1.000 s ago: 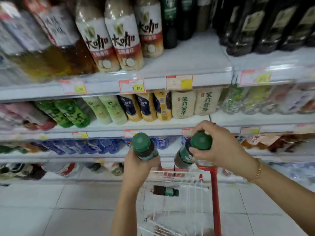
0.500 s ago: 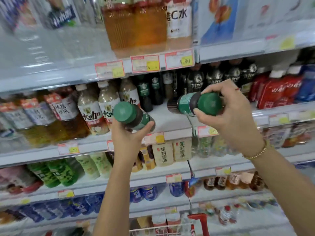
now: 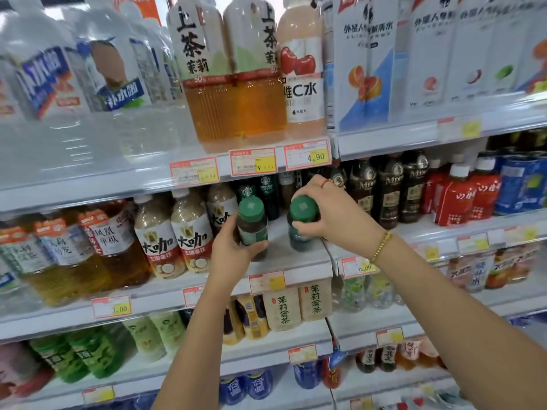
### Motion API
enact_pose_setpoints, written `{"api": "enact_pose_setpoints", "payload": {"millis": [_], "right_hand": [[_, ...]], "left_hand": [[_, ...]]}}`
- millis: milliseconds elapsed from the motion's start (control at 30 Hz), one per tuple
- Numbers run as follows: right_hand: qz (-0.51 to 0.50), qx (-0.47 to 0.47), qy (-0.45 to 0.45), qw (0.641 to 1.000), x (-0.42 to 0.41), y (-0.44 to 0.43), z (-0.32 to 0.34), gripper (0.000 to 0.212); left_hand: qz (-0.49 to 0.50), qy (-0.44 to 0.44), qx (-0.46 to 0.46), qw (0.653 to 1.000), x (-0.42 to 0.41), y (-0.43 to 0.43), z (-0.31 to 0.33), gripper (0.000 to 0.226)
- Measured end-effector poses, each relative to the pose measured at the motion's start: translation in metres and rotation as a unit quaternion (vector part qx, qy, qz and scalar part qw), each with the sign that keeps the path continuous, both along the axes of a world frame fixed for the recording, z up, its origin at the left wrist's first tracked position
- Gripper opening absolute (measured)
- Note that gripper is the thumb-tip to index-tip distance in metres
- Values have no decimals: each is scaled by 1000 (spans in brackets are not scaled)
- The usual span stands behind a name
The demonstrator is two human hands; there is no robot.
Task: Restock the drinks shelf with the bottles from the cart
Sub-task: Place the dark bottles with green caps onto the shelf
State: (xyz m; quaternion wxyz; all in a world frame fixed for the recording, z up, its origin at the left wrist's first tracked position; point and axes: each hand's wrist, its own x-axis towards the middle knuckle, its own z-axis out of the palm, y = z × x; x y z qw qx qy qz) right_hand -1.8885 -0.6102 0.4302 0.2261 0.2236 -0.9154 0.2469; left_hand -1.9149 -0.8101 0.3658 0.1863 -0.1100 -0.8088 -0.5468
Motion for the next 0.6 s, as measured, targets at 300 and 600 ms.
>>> {"api": "enact_pose_setpoints", "payload": {"millis": [300,600], "right_hand": [[-28,-230,-75,970,-57,-23,-25,37],[-67,-277,-172,943,-80,-44,-81,54]], "left_hand": [[-41,-45,15,998,-25,-3,3,53],[-24,-91,30,995,-46,0,-10,53]]}}
